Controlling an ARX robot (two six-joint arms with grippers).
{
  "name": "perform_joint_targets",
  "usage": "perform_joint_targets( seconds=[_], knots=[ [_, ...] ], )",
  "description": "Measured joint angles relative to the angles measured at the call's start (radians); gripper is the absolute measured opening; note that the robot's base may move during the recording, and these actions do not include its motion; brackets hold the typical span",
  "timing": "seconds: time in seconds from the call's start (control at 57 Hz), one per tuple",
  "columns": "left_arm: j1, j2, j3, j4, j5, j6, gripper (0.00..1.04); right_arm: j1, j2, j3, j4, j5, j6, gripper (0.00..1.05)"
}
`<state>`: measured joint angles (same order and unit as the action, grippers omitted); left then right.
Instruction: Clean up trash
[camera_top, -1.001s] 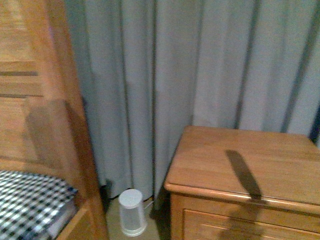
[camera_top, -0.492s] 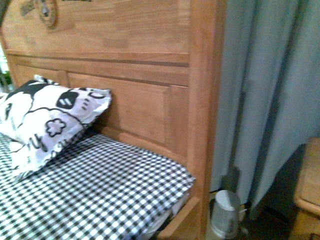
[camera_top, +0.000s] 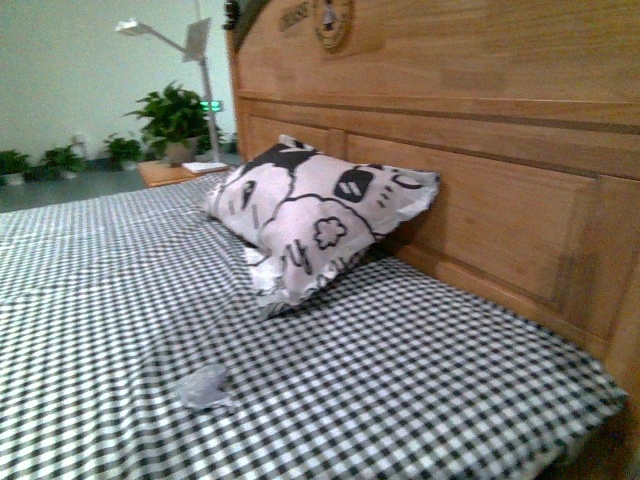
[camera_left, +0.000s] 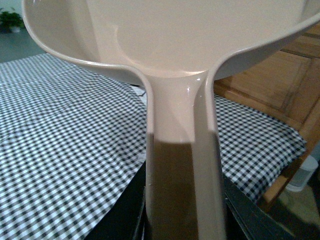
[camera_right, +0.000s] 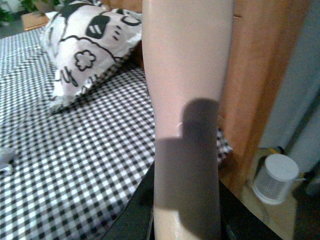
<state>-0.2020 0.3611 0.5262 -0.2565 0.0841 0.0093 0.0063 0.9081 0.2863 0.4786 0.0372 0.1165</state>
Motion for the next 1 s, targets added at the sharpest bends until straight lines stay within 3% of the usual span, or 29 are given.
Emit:
perform_joint_targets(
  seconds=[0.685, 0.737, 0.825, 0.93, 1.001],
  knots=[
    [0.001, -0.001, 0.000, 0.000, 0.006, -0.003, 0.27, 0.000, 0.002, 0.000, 0.000, 0.005, 0.000, 0.19],
    [-0.002, -0.001, 0.000, 0.005, -0.076, 0.005, 0.27, 0.000, 0.002, 0.000, 0.000, 0.003, 0.000, 0.19],
    [0.131, 0.024, 0.013, 0.035, -0.051, 0.037, 0.27, 0.001, 0.002, 0.000, 0.000, -0.003, 0.000, 0.19],
    [0.354, 0.172, 0.107, 0.171, 0.093, 0.099, 0.27, 0.001, 0.002, 0.000, 0.000, -0.003, 0.000, 0.19],
    [0.380, 0.292, 0.192, 0.247, 0.133, 0.143, 0.27, 0.000, 0.002, 0.000, 0.000, -0.002, 0.000, 0.19]
  ],
)
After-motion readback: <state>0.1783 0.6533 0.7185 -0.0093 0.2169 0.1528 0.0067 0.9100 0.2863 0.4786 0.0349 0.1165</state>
